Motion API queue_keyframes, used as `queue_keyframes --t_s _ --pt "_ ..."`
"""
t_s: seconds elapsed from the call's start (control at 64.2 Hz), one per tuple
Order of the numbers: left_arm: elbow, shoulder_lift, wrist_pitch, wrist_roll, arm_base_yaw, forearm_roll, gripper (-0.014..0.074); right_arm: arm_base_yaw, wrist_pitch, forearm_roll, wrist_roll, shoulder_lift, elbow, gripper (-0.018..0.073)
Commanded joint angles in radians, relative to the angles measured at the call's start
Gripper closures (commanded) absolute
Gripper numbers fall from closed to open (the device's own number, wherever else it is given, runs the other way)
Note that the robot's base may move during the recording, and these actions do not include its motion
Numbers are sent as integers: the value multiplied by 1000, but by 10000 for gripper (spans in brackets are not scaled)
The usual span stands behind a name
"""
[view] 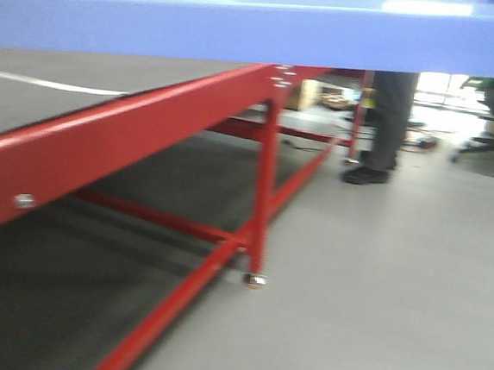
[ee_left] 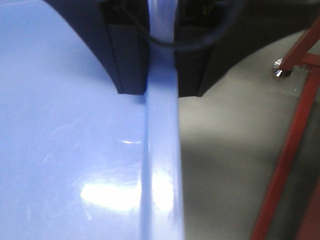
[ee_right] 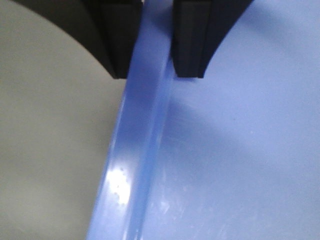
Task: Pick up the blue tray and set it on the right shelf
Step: 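Carry the tray in both grippers while driving past the red table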
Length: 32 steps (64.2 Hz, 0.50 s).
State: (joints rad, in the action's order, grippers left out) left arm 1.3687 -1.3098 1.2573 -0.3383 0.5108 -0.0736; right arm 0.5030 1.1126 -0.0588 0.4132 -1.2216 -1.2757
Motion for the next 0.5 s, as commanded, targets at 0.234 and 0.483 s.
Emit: queue_keyframes --t_s 0.234,0.483 --pt "36 23 66 10 11 -24 645 -2 -58 -1 -29 28 -30 502" --pt "36 23 66 10 11 -24 645 -2 -58 -1 -29 28 -30 502"
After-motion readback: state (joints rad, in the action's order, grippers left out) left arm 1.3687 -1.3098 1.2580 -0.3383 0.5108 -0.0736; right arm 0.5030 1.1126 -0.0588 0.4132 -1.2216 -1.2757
